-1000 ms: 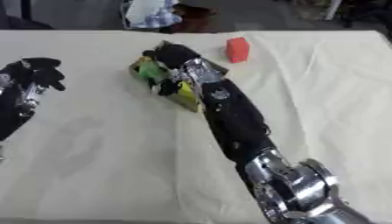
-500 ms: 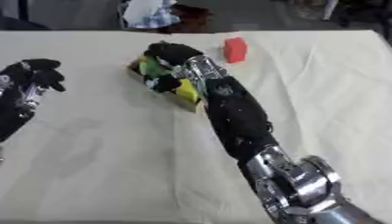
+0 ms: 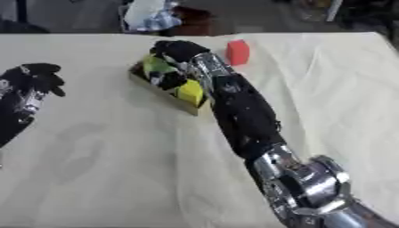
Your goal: Pick up objects on the table and place them in the box.
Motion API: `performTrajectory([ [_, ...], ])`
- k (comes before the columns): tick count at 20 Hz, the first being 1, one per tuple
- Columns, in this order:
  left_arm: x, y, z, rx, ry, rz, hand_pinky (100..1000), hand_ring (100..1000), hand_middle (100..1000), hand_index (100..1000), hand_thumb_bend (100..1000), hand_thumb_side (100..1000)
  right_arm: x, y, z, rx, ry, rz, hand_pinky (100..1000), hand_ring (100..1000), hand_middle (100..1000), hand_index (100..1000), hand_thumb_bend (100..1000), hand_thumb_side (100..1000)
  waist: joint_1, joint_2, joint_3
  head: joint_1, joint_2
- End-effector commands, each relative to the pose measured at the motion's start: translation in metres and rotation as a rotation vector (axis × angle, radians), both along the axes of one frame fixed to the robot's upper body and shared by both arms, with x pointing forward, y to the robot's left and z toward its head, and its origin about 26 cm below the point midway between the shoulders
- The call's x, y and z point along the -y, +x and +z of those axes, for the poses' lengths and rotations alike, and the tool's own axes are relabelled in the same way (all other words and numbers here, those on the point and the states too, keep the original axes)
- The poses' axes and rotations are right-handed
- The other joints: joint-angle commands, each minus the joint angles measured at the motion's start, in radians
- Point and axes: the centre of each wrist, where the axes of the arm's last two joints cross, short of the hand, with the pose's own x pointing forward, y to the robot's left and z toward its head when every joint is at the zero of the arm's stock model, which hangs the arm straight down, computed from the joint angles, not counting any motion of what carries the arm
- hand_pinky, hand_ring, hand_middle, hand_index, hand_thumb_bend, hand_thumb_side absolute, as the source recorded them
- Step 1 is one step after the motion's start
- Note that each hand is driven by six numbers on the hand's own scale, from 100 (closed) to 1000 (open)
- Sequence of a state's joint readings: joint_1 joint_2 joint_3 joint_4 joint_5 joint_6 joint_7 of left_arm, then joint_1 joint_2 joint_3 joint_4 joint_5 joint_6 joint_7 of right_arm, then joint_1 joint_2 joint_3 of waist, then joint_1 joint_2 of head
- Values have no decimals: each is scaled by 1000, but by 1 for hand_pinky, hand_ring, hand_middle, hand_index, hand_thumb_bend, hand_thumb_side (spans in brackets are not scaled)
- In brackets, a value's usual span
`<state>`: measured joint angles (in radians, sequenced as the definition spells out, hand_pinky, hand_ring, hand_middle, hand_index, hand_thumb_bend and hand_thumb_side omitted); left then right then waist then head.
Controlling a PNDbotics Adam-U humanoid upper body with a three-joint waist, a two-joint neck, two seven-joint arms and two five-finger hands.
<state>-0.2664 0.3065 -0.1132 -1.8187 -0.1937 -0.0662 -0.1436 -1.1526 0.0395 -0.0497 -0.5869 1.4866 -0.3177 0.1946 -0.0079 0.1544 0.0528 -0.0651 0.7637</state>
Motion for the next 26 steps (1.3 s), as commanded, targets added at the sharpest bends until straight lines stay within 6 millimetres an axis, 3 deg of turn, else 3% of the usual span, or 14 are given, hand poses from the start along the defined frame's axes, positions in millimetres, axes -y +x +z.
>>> performTrajectory([
  [1,-1,-1,5,17,5,1,773,551,568,776,100,714,11,8,37,101,46,-17,916,934,994,1000,100,707,12,-4,-4,-2,-10],
  [7,-2,-1,4,19,4,4,774,551,567,775,100,718,48,19,81,195,213,-59,914,921,982,1000,100,610,8,2,-3,-8,-15],
  [11,-1,-1,4,19,2,4,774,550,566,774,100,729,70,23,94,199,286,-145,931,932,978,1000,100,559,3,12,6,-20,-26],
  [18,1,-1,3,17,4,0,776,549,564,774,100,749,141,29,90,226,487,-418,1000,977,994,1000,100,487,-6,39,61,-64,-56],
  [26,2,0,2,18,3,-4,779,550,565,775,100,756,173,29,61,238,492,-643,1000,985,1000,1000,100,549,-4,58,92,-95,-71],
])
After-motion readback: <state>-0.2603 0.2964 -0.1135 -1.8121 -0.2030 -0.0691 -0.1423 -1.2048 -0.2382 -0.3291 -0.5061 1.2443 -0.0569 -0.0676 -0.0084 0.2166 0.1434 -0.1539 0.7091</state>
